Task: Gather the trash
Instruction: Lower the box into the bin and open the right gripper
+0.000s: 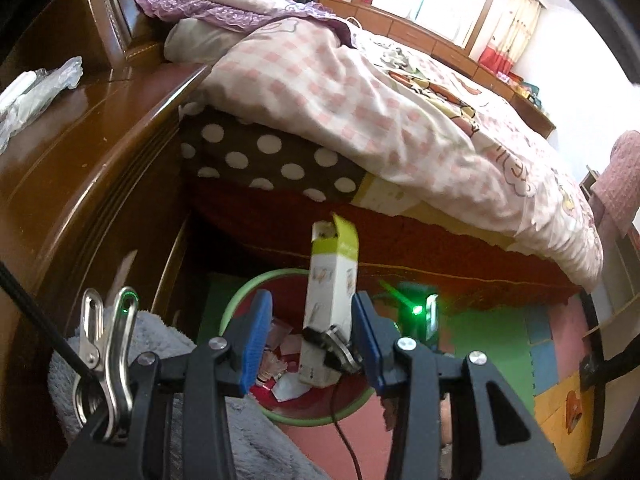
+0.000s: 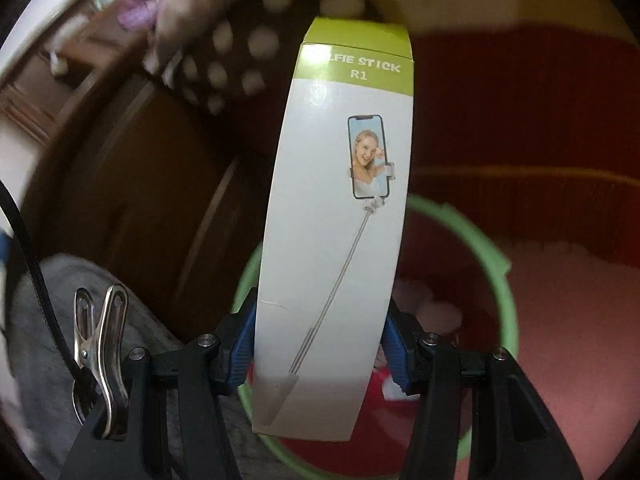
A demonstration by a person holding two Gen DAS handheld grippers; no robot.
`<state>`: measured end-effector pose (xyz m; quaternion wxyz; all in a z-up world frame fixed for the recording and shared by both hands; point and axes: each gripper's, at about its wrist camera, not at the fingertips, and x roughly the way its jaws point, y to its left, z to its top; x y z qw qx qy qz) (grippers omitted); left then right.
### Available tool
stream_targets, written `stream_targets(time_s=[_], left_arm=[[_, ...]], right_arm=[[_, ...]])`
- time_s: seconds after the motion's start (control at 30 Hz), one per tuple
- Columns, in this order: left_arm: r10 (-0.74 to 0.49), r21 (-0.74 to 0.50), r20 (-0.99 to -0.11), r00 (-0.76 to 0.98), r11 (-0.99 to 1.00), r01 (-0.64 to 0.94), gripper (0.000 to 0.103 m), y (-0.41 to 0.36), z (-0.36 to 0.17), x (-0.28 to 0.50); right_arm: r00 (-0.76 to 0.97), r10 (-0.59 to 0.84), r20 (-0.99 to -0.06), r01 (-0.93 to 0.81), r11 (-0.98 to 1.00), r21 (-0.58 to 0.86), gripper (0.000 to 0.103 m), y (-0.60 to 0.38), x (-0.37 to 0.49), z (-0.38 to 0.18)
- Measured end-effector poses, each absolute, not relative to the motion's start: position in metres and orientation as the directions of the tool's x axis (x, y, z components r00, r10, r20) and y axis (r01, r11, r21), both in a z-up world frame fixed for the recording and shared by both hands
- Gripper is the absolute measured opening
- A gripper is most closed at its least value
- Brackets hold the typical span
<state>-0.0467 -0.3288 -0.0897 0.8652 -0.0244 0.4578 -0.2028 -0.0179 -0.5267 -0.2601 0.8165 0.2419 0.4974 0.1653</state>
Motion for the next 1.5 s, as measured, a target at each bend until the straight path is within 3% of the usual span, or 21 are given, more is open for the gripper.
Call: stream_targets(time_s=[0.37,0.73,1.13,1.27,1.33,1.5], left_arm=[[-0.369,-0.237,-0.796,0.480,0.920,0.313,0.043,-0.330,-0.101,-0.038],[-0.362,-0.241,-0.819,0.445,0.921,0.306,0.043,-0.338,-0.111,-0.030],[-0.364,-0.242,-0.827,0.427,0.918,0.314,0.043,-0.343,-0.116,-0.029],[-0.350,-0.253,-0.859,0.374,0.924,0.286,0.046,-0.347,-0.123,-0.014],[-0.329,-0.247,-0.889,0.319,0.931,0.270,0.053,-0.355,-0.130,0.002],[-0.232,-0.184,-0.953,0.195,0.954,0.238,0.053,-0.381,-0.162,0.042]], right_arm=[[0.315,0.503,-0.805,-0.033,0.853,0.520,0.055,-0.503,-0.013,-0.316],[0.146,0.379,-0.914,-0.127,0.923,0.363,0.055,-0.472,-0.014,-0.348],[-0.006,0.331,-0.944,-0.042,0.943,0.331,0.057,-0.473,-0.008,-0.369],[-0.102,0.243,-0.965,-0.085,0.964,0.252,0.057,-0.465,-0.002,-0.375],[-0.152,0.221,-0.963,-0.085,0.968,0.236,0.057,-0.464,0.003,-0.382],[-0.261,0.174,-0.950,-0.068,0.978,0.197,0.057,-0.465,0.008,-0.406]])
